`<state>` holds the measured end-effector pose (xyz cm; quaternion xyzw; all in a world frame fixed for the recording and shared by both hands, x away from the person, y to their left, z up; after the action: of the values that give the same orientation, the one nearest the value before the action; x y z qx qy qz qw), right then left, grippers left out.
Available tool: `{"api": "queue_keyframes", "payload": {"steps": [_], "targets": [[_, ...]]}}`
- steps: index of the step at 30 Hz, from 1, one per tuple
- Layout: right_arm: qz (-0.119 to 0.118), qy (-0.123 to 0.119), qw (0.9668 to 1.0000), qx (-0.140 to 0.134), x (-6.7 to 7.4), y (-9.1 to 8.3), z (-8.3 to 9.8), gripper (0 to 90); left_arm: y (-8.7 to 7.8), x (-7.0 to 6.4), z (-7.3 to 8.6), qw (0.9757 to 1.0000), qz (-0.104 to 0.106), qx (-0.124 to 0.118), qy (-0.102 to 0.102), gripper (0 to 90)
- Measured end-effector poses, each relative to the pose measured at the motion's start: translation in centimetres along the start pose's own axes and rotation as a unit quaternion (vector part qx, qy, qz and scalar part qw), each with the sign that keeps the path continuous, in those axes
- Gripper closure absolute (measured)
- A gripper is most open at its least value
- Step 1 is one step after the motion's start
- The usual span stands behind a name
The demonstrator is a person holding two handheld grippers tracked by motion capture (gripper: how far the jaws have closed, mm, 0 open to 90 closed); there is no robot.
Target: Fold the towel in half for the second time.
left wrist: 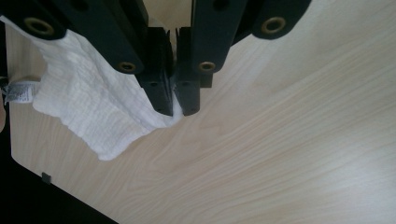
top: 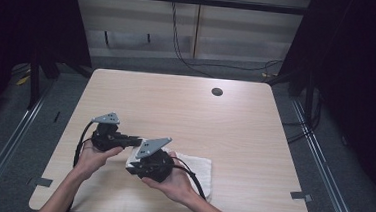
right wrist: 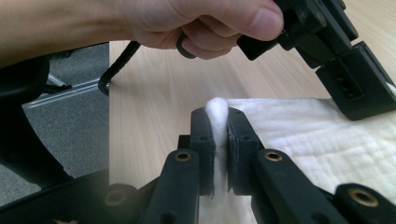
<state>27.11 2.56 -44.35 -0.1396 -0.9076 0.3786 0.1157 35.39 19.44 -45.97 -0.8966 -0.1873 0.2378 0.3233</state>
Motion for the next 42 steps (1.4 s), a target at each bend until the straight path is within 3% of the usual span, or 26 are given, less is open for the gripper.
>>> {"api": "queue_keyframes", "payload": {"steps": [3,5,10,16,21,30,36,42], "targets": [[-0.002,-0.001,1.0000,-0.002,0.0,0.1,-0.6,83.5,-0.9,0.0,-0.4,1.0000,-0.009,0.000,0.003,86.9],[-0.006,-0.001,1.0000,-0.006,0.1,0.1,-1.0,83.5,-1.6,-0.3,-0.7,0.9998,-0.010,-0.013,0.006,86.9],[-0.010,0.009,0.9994,-0.033,0.3,-0.6,-1.7,83.6,-2.8,-0.4,-1.1,0.9995,-0.022,-0.015,0.016,86.9],[-0.010,0.008,0.9988,-0.047,0.3,-1.1,-2.5,83.7,-3.1,-0.1,-0.9,0.9995,-0.026,-0.013,0.014,86.9],[-0.012,0.010,0.9988,-0.046,0.4,-0.9,-1.8,83.8,-2.3,-0.5,-1.1,0.9996,-0.019,-0.009,0.018,86.9],[0.012,0.004,0.9990,-0.042,0.7,-2.5,-0.7,83.7,-0.3,-1.5,-1.7,0.9995,-0.011,0.010,0.026,86.9],[0.011,0.019,0.9980,-0.059,0.2,-3.9,0.1,83.7,0.3,-2.5,-3.2,0.9992,-0.012,0.007,0.036,86.9],[0.032,0.020,0.9978,-0.053,0.1,-5.2,1.0,83.6,2.0,-3.7,-4.4,0.9988,-0.002,0.011,0.048,86.9]]}}
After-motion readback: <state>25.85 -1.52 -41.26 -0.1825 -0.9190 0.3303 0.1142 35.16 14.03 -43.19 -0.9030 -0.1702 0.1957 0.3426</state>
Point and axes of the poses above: each handheld gripper's, and its own axes: y roughly forward along the jaws, z roughly out of its underside, x roughly to its left, the point moved 2 cm from there along y, roughly forward along the jaws, and after that the axes turned 10 degrees about x, right-handed, at the moved point
